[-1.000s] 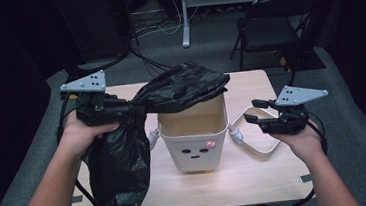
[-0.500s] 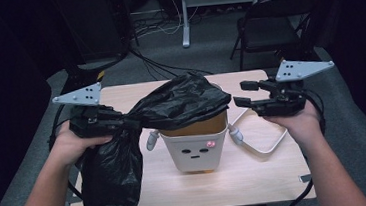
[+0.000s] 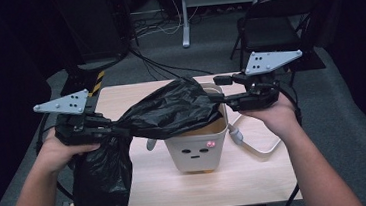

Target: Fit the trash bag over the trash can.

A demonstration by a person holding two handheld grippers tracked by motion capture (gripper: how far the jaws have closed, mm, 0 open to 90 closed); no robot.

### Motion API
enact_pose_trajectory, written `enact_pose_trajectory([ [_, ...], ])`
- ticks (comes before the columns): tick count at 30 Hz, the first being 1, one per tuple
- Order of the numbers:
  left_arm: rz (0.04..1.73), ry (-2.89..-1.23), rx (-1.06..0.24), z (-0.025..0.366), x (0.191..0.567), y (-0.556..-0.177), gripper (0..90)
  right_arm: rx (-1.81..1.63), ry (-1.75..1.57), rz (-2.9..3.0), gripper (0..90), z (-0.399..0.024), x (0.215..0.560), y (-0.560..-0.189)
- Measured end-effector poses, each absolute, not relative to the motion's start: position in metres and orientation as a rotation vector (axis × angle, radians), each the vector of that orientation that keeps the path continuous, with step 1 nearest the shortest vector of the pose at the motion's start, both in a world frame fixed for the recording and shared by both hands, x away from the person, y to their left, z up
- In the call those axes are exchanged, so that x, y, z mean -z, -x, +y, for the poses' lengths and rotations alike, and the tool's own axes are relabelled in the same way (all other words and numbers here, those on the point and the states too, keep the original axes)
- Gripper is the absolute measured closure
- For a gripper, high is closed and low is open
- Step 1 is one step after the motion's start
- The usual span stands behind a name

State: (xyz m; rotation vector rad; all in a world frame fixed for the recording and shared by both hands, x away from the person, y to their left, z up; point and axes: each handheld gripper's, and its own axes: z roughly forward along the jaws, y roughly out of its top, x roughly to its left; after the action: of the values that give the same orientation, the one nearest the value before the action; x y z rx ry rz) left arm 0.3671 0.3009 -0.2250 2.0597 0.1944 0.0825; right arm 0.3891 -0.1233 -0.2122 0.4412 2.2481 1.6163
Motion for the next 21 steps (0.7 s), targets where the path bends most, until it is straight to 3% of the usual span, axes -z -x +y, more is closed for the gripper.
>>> enact_pose_trajectory([
  [7, 0.182, -2.066, -0.064, 0.297, 0.228, -0.371, 84.0, -1.610, -0.438, 2.271, 48.2, -0.121, 0.211, -0.391],
  [11, 0.157, -2.064, -0.068, 0.294, 0.226, -0.370, 84.0, -1.570, -0.384, 2.366, 59.9, -0.107, 0.218, -0.399],
  [19, 0.149, -2.016, -0.085, 0.288, 0.215, -0.375, 84.1, -1.465, -0.340, 2.541, 68.0, -0.086, 0.237, -0.409],
  [21, 0.145, -2.003, -0.084, 0.284, 0.212, -0.378, 84.0, -1.445, -0.338, 2.577, 73.8, -0.084, 0.240, -0.410],
])
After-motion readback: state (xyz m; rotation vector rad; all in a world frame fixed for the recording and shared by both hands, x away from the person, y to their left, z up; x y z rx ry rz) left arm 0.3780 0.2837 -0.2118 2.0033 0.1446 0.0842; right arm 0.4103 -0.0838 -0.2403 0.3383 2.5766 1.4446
